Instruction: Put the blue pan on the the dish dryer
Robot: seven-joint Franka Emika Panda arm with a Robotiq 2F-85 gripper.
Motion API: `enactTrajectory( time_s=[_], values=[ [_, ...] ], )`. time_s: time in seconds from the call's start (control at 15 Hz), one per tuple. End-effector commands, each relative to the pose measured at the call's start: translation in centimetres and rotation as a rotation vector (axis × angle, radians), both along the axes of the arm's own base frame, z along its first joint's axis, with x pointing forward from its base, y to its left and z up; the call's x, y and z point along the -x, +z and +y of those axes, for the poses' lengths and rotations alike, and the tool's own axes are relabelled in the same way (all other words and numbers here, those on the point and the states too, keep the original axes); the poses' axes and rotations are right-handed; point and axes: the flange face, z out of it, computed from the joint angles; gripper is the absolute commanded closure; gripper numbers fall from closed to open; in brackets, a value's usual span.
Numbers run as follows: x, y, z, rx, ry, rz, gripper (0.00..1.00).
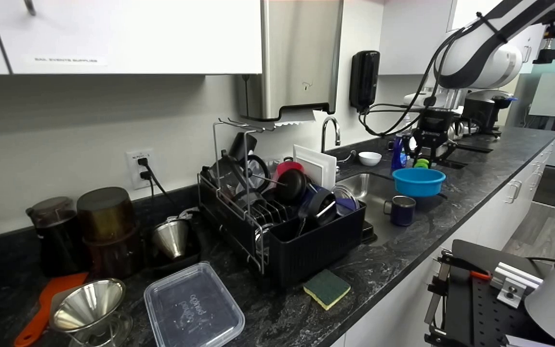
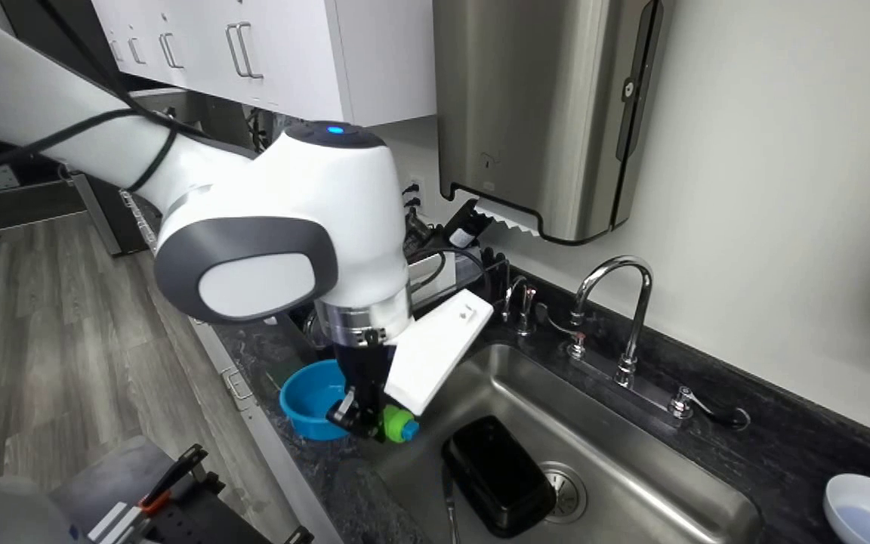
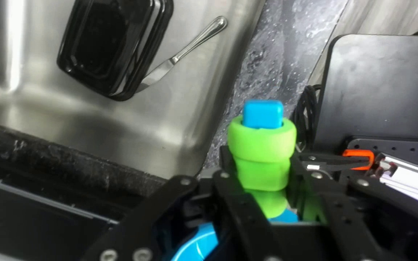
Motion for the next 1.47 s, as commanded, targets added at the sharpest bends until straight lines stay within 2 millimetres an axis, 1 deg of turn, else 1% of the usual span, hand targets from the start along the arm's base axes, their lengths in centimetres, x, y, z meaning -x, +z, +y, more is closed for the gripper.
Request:
enactTrajectory(
  time_s=[0.0,0.13,0.33,0.47,0.67,1.0,1.4],
  values=[
    [-1.9,2.7,2.0,0.025,0.043,-0.111,0.92],
    [-2.5,3.6,4.0,0.024,0.045,-0.150,0.92],
    [-4.3,4.6,6.0,-0.043,-0.066,-0.158,0.92],
    [-5.1,5.0,7.0,-0.081,-0.160,-0.165,0.92],
    [-6.0,5.2,7.9,-0.119,-0.326,-0.159,0.92],
    [-6.0,5.5,9.2,-0.138,-0.507,-0.150,0.92],
    [-6.1,6.0,11.0,-0.169,-0.565,-0.129,0.92]
  ],
)
